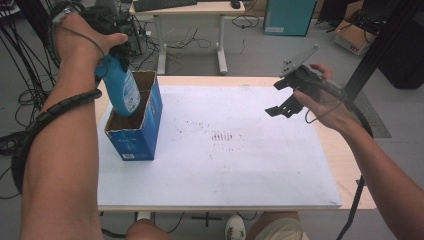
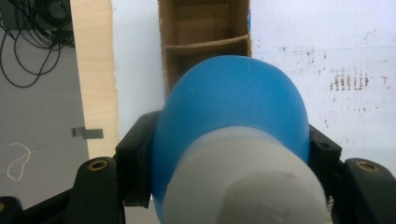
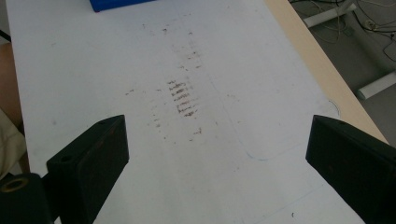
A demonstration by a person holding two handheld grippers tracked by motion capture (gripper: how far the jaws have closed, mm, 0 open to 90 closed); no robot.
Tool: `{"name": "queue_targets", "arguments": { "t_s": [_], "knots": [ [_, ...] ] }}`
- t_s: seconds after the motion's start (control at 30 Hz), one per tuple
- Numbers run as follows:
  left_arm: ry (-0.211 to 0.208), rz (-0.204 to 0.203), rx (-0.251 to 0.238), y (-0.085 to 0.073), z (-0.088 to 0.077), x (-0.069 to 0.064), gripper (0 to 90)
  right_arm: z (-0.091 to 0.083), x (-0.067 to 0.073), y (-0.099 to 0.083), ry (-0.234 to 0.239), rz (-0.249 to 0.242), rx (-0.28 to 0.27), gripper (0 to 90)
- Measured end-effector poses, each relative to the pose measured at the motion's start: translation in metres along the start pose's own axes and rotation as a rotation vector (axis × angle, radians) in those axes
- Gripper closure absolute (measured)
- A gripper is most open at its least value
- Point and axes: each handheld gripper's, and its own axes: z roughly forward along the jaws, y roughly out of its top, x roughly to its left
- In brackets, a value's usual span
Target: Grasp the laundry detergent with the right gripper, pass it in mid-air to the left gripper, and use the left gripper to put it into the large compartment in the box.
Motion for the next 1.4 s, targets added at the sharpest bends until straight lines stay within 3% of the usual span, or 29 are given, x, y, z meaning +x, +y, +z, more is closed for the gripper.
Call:
{"name": "queue_targets", "arguments": {
  "t_s": [0.07, 0.1, 0.17, 0.3, 0.57, 0.63, 1.4],
  "knots": [
    [0.005, 0.012, 0.003, 0.0, 0.004, 0.001, 36.0, 0.0, 0.0, -0.001, -0.001, -0.005, -0.001, 5.9],
    [0.0, -0.005, 0.002, 0.0, 0.006, 0.001, 36.0, 0.0, 0.0, -0.001, -0.001, 0.001, 0.001, 5.9],
    [0.001, 0.009, 0.007, 0.0, 0.01, 0.002, 36.0, 0.0, 0.0, -0.002, -0.001, -0.001, 0.0, 5.9],
    [-0.003, -0.011, 0.011, 0.0, 0.019, 0.001, 36.0, -0.001, 0.0, -0.003, -0.002, 0.005, -0.001, 5.9],
    [-0.011, -0.014, 0.018, 0.0, 0.035, 0.0, 36.0, 0.004, -0.001, -0.006, 0.001, 0.005, -0.003, 5.9],
    [-0.005, -0.002, 0.02, 0.001, 0.039, 0.0, 36.0, 0.006, 0.0, -0.007, 0.003, 0.007, -0.004, 5.9],
    [-0.018, -0.038, 0.038, -0.005, 0.097, 0.007, 36.1, 0.007, -0.002, -0.016, -0.01, 0.02, 0.009, 5.8]
  ]
}}
